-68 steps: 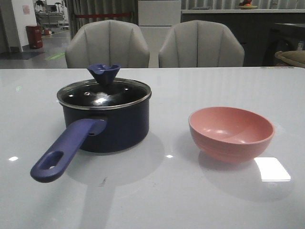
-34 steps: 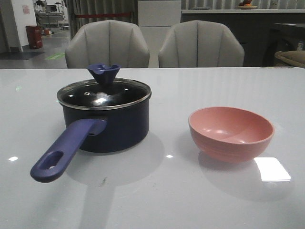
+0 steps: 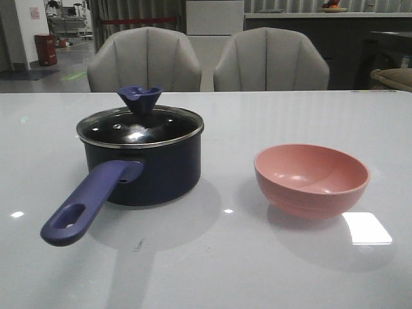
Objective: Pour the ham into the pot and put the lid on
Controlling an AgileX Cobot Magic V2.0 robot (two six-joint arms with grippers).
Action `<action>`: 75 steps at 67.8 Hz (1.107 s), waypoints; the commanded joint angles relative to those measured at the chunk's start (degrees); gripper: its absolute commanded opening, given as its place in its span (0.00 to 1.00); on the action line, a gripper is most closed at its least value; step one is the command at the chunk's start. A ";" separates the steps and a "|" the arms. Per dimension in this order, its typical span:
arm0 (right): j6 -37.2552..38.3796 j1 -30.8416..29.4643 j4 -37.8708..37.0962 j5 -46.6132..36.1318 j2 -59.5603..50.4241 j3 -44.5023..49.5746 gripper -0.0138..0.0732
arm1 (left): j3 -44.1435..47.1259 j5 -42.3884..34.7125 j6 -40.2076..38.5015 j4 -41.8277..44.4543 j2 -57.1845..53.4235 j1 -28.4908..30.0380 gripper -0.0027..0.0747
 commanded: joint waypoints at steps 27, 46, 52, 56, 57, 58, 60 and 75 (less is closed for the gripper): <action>13.82 -11.19 -12.03 -7.15 -13.56 10.70 0.34 | 1.24 -4.31 -0.63 -0.37 -1.05 -0.42 0.20; 15.16 -10.43 -13.57 -7.86 -13.56 11.23 0.34 | 1.24 -4.31 -0.63 -0.37 -1.05 -0.42 0.20; 15.16 -10.42 -13.49 -7.86 -13.56 11.23 0.34 | 1.24 -4.31 -0.63 -0.37 -1.05 -0.42 0.20; 15.16 -10.42 -13.49 -7.86 -13.56 11.23 0.34 | 1.24 -4.31 -0.63 -0.37 -1.05 -0.42 0.20; 15.16 -10.42 -13.49 -7.86 -13.56 11.23 0.34 | 1.24 -4.31 -0.63 -0.37 -1.05 -0.42 0.20; 15.16 -10.42 -13.49 -7.86 -13.56 11.23 0.34 | 1.24 -4.31 -0.63 -0.37 -1.05 -0.42 0.20; 15.16 -10.42 -13.49 -7.86 -13.56 11.23 0.34 | 1.24 -4.31 -0.63 -0.37 -1.05 -0.42 0.20; 15.16 -10.42 -13.49 -7.86 -13.56 11.23 0.34 | 1.24 -4.31 -0.63 -0.37 -1.05 -0.42 0.20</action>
